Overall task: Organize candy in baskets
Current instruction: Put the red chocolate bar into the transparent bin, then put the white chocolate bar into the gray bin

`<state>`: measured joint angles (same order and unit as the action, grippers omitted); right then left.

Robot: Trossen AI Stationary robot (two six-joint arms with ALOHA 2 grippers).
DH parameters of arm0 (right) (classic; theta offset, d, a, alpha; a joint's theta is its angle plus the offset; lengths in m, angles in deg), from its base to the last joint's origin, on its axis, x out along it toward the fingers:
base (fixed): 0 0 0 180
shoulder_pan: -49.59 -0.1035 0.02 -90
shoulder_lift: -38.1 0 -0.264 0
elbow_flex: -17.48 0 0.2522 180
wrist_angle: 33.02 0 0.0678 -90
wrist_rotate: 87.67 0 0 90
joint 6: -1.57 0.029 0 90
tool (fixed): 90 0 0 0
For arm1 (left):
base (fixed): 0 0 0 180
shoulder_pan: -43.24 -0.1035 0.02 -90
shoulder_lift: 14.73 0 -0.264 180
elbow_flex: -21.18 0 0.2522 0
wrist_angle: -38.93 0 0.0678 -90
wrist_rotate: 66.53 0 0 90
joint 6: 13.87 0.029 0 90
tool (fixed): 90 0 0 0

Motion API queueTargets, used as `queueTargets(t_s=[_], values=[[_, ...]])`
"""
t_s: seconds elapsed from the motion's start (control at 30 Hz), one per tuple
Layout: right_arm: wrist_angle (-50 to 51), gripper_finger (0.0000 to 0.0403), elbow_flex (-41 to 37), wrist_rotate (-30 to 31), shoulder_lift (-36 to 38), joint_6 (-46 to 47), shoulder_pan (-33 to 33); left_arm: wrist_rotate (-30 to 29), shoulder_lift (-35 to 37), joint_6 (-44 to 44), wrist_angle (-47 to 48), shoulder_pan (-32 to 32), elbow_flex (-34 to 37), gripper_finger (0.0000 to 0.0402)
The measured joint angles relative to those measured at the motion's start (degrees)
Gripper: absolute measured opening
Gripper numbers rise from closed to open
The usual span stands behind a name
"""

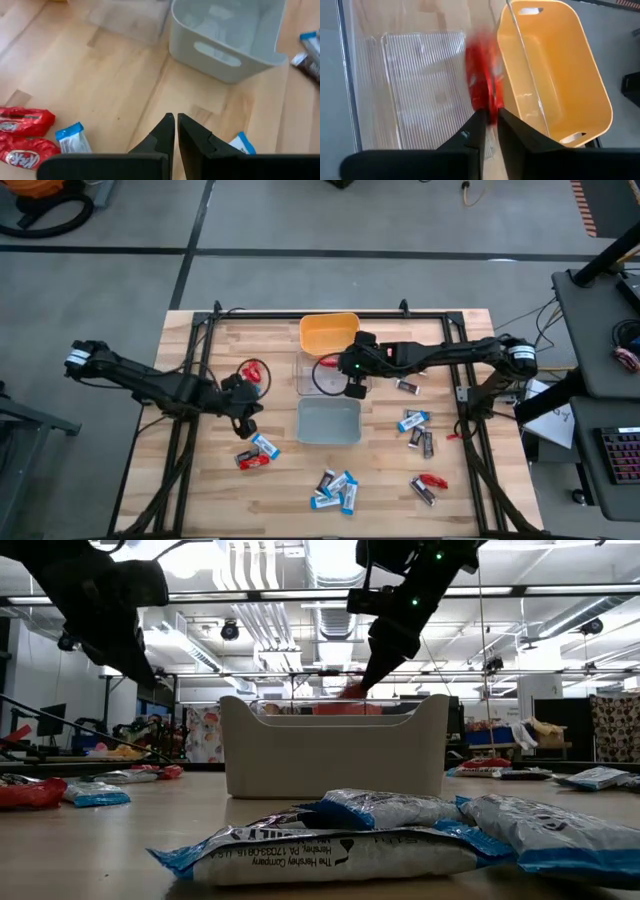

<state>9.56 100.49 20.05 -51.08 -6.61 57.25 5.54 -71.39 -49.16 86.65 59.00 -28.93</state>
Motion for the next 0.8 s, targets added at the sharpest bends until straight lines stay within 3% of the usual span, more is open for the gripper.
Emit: queueTargets(t_s=[0.2,0.37,0.57,0.8], values=[[0.10,0.0117,0.00,0.04,-0.08,1.70,0.00,3.00,-2.29,-0.82,0.17,0.08,-0.30,0.0006],[1.40,0.0158,0.00,0.02,1.69,3.14,0.00,5.49,-2.75,-6.67,4.39,0.11,0.14,0.0006],[1.71,0.0166,0.00,-0.20,3.92,4.66,-0.69,4.95,-2.90,-18.46,12.66,0.19,0.41,0.0013],[1.76,0.0167,0.48,-0.31,4.36,5.32,-2.24,2.00,-4.43,-26.13,13.22,-0.57,0.42,0.0052]])
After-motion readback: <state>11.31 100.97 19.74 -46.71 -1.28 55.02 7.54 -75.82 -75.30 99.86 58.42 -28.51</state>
